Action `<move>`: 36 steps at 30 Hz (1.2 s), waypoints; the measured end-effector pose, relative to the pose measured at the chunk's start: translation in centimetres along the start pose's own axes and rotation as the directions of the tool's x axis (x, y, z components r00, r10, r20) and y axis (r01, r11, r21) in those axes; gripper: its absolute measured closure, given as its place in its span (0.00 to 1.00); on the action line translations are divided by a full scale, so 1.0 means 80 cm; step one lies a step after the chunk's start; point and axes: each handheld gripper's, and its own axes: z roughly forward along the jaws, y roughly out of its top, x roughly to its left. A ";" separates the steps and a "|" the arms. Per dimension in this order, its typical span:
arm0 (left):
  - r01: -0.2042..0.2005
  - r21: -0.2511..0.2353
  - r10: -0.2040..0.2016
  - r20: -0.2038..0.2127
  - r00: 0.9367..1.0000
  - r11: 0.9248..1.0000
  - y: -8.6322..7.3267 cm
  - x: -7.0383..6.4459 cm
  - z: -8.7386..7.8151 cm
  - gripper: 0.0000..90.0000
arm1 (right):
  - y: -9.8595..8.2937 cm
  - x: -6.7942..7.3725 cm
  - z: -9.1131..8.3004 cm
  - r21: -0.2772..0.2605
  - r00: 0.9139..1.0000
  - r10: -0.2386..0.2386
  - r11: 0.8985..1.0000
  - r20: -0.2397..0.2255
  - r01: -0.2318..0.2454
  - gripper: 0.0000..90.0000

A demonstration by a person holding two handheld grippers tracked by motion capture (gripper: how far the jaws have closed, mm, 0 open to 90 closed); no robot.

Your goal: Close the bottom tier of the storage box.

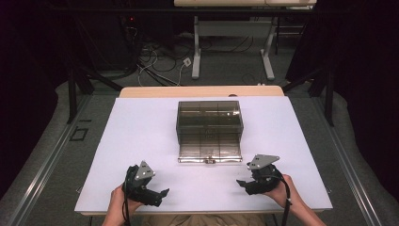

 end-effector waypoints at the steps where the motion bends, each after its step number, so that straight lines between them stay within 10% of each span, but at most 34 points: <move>1: 0.002 -0.005 -0.002 0.001 1.000 1.000 0.000 0.000 0.001 0.00 | 0.001 -0.001 0.001 -0.001 1.000 0.003 1.000 -0.003 -0.003 0.42; 15: -0.012 -0.002 0.012 -0.009 1.000 1.000 0.001 0.001 0.003 0.00 | 0.011 0.000 0.018 0.022 0.999 -0.004 1.000 0.032 0.004 0.99; 36: -0.012 0.000 0.012 -0.006 1.000 1.000 0.001 0.001 0.003 0.00 | 0.032 -0.003 0.045 0.062 0.997 -0.048 0.997 0.053 0.045 1.00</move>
